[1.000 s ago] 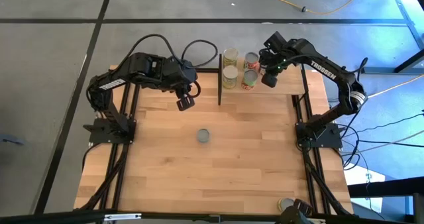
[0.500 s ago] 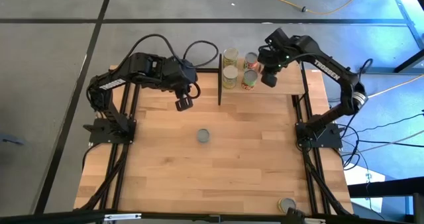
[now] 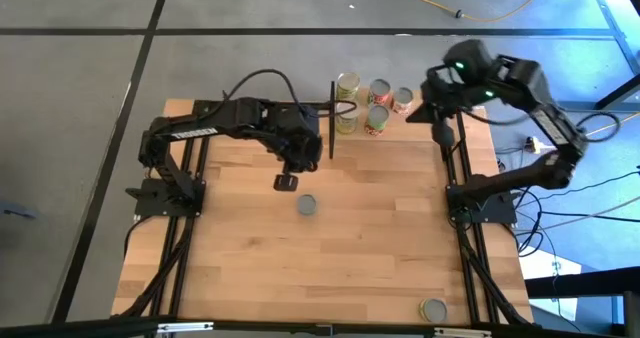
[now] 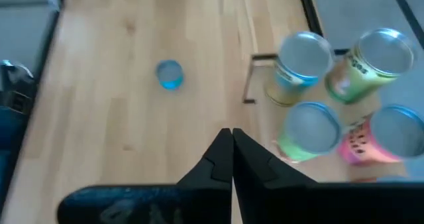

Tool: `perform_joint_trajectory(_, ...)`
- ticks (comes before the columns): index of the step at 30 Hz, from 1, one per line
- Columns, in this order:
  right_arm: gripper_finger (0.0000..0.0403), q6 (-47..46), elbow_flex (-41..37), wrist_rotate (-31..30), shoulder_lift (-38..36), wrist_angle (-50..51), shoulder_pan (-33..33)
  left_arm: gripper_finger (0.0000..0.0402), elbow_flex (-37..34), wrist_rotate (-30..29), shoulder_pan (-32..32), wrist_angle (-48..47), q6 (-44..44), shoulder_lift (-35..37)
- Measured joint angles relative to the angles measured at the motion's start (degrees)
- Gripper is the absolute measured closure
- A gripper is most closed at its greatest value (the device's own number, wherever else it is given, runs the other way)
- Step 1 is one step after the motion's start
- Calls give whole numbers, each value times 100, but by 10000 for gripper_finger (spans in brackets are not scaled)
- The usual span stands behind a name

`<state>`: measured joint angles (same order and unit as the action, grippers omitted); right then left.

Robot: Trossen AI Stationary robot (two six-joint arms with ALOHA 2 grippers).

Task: Pick and place cans onto a shelf
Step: Put the dark green can on the shelf

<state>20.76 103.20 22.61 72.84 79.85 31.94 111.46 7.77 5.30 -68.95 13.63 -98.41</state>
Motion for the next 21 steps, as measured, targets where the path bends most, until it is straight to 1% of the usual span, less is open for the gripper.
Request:
perform_joint_trajectory(5, 399, -737, -129, -32, -479, 249, -514, 356, -272, 764, -139, 1045, 349, 0)
perform_joint_trajectory(8, 399, -916, -285, -37, -743, 589, -817, 357, -336, 873, -277, 1306, 343, 0)
perform_joint_trajectory(10, 399, -980, -408, -6, -877, 947, -1033, 357, -340, 651, -386, 1337, 184, 0)
perform_joint_trajectory(12, 399, -986, -543, 15, -1002, 1032, -1273, 356, -341, 292, -507, 1399, -47, 0)
perform_joint_trajectory(13, 398, -976, -648, 132, -1100, 989, -1407, 357, -341, 110, -566, 1445, -176, 0)
perform_joint_trajectory(16, 399, -696, -898, 775, -1354, 1012, -1807, 357, -341, -276, -753, 1605, -543, 0)
perform_joint_trajectory(19, 400, -981, -1212, 1040, -1557, 1025, -2261, 357, -341, -521, -922, 1701, -856, 0)
perform_joint_trajectory(21, 400, -1265, -1456, 1043, -1680, 1017, -2585, 357, -341, -640, -1029, 1720, -1052, 0)
